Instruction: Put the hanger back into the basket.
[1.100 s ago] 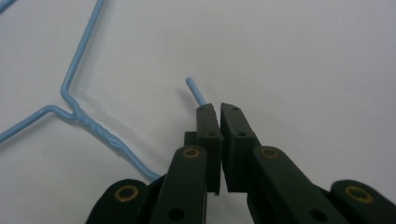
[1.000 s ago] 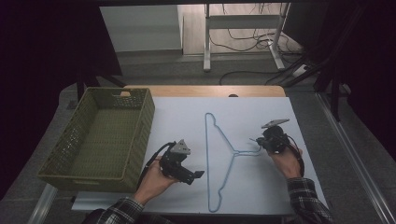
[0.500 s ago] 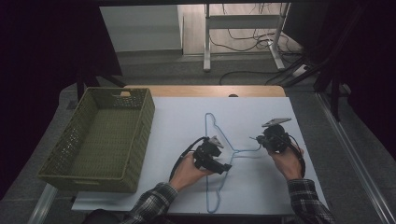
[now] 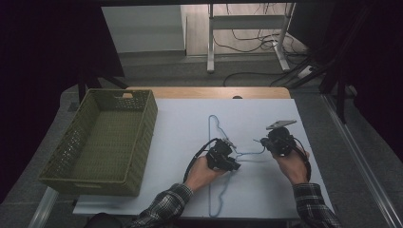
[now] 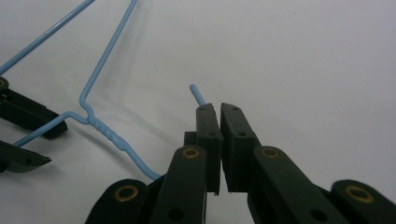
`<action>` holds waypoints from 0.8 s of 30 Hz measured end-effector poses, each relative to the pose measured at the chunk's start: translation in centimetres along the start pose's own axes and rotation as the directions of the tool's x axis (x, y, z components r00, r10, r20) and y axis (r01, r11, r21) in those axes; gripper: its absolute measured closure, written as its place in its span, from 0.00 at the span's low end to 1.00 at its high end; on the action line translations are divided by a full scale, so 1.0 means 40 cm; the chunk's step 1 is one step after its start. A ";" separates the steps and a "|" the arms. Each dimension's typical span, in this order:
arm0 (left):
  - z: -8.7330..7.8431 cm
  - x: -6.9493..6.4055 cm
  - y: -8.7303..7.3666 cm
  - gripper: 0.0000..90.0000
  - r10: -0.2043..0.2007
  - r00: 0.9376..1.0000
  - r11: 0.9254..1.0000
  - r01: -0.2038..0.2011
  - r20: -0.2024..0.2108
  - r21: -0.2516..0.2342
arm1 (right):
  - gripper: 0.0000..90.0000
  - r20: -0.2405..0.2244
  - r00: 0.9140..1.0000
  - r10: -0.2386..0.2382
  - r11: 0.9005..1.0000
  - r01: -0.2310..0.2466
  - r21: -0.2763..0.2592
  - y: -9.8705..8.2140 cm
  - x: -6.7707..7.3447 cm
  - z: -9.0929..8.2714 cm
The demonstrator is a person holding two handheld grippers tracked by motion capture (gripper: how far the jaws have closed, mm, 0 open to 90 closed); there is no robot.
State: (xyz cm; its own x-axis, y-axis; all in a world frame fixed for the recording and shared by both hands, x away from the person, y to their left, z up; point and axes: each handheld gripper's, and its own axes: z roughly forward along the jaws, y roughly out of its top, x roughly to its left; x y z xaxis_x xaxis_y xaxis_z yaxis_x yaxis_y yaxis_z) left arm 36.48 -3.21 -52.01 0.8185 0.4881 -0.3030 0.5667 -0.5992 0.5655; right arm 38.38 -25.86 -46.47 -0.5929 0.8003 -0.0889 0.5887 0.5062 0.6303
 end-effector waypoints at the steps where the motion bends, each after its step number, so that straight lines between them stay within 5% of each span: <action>1: 0.000 -0.001 0.000 0.77 -0.001 1.000 1.000 0.001 0.004 0.004 | 0.95 0.000 1.000 0.000 1.000 0.000 0.000 0.000 0.000 0.000; 7: -0.010 0.007 -0.004 0.82 -0.079 0.997 0.997 0.079 0.016 -0.004 | 0.90 -0.018 1.000 0.023 1.000 -0.023 -0.013 0.001 0.001 -0.004; 8: -0.015 0.012 -0.006 0.88 -0.101 0.995 0.995 0.101 0.023 -0.012 | 0.69 -0.063 0.996 0.068 0.994 -0.073 -0.077 0.006 -0.004 -0.021; 11: -0.039 0.032 -0.015 0.95 -0.170 0.984 0.984 0.172 0.052 -0.043 | 0.61 -0.099 0.990 0.100 0.983 -0.114 -0.143 0.014 -0.011 -0.052; 12: -0.065 0.042 -0.018 0.97 -0.151 0.988 0.986 0.152 0.021 -0.072 | 0.58 -0.123 0.986 0.109 0.966 -0.134 -0.221 0.019 -0.020 -0.094; 17: -0.113 0.063 -0.025 0.97 -0.165 0.986 0.977 0.167 0.024 -0.130 | 0.56 -0.097 0.988 0.121 0.951 -0.144 -0.274 0.020 -0.037 -0.142; 24: -0.189 0.069 -0.035 0.97 -0.146 0.989 0.969 0.148 0.028 -0.198 | 0.56 -0.122 0.987 0.106 0.963 -0.132 -0.233 -0.005 -0.037 -0.121</action>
State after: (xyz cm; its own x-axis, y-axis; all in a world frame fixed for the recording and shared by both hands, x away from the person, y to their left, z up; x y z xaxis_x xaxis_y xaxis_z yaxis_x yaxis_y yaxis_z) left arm 37.23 3.79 -47.85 0.7295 0.5525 -0.4032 0.6518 -0.3829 0.6546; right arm 36.48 -28.70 -42.74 -0.5900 0.8041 0.0735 0.5178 0.3068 0.7986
